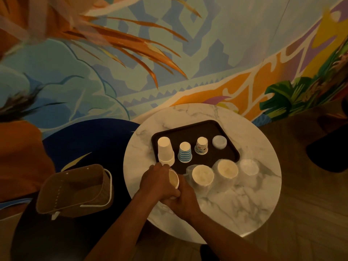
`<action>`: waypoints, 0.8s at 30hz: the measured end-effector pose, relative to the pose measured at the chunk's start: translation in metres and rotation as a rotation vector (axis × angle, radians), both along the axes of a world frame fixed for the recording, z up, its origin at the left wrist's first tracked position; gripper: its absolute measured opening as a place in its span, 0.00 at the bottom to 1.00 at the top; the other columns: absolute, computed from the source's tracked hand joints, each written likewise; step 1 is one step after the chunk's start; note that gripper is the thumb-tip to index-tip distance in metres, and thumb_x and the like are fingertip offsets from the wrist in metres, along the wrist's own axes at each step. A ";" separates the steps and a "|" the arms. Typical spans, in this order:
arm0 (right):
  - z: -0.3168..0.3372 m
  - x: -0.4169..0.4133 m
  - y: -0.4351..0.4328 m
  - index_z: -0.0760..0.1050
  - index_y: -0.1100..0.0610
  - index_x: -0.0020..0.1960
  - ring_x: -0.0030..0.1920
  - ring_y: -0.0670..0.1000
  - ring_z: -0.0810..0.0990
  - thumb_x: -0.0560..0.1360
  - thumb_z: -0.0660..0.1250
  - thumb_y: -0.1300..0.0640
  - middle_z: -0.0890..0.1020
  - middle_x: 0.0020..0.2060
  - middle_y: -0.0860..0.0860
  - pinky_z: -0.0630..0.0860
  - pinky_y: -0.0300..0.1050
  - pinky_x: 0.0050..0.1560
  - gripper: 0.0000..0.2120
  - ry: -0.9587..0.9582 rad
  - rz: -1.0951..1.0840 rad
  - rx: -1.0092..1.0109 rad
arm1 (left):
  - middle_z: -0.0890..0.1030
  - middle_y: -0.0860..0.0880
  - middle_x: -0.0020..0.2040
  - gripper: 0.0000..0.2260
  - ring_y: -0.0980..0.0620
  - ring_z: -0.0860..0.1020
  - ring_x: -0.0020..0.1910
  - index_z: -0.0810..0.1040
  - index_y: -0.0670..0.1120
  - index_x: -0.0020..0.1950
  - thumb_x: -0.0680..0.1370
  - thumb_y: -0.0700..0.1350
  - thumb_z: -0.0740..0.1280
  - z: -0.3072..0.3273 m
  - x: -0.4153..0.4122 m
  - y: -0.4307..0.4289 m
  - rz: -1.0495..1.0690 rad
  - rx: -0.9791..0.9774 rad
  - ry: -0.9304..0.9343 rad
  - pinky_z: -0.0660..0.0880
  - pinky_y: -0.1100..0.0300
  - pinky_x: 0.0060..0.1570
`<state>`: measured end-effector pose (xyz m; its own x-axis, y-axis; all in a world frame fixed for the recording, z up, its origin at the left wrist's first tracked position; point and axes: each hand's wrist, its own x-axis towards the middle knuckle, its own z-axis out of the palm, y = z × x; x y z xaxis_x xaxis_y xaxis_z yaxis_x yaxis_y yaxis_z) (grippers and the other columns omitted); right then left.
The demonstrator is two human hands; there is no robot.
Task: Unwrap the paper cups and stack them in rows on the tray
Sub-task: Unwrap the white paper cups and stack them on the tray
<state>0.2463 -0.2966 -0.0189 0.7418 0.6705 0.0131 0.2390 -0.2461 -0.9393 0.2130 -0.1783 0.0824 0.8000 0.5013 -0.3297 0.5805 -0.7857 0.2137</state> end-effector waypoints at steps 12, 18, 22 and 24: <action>0.007 0.015 0.004 0.70 0.45 0.65 0.56 0.42 0.78 0.59 0.80 0.34 0.78 0.56 0.38 0.76 0.41 0.57 0.40 -0.139 -0.026 -0.194 | 0.79 0.55 0.53 0.24 0.55 0.79 0.50 0.79 0.55 0.58 0.66 0.54 0.81 0.133 -0.025 0.059 0.324 -0.563 -0.365 0.75 0.60 0.42; 0.007 0.018 0.001 0.69 0.45 0.66 0.56 0.42 0.77 0.58 0.82 0.39 0.76 0.57 0.38 0.76 0.42 0.58 0.41 -0.124 -0.002 -0.217 | 0.78 0.38 0.65 0.22 0.36 0.79 0.65 0.74 0.44 0.67 0.73 0.41 0.70 0.083 -0.045 0.081 0.738 -1.553 -0.904 0.76 0.39 0.64; 0.005 0.019 0.003 0.69 0.46 0.66 0.55 0.41 0.76 0.58 0.83 0.41 0.76 0.56 0.38 0.73 0.39 0.56 0.41 -0.127 -0.001 -0.229 | 0.76 0.34 0.66 0.25 0.31 0.78 0.63 0.71 0.41 0.70 0.73 0.39 0.70 0.044 -0.036 0.067 0.836 -1.803 -0.880 0.73 0.32 0.66; 0.006 0.020 0.003 0.69 0.46 0.66 0.54 0.40 0.75 0.59 0.83 0.43 0.75 0.56 0.38 0.71 0.36 0.55 0.40 -0.130 0.007 -0.224 | 0.79 0.36 0.64 0.23 0.35 0.79 0.63 0.74 0.41 0.67 0.72 0.40 0.72 0.043 -0.024 0.064 0.821 -1.719 -0.854 0.73 0.36 0.66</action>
<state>0.2662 -0.2934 -0.0133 0.7388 0.6726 -0.0418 0.3565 -0.4428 -0.8227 0.1889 -0.1139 0.1251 0.7728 0.3968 -0.4953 -0.0050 0.7842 0.6205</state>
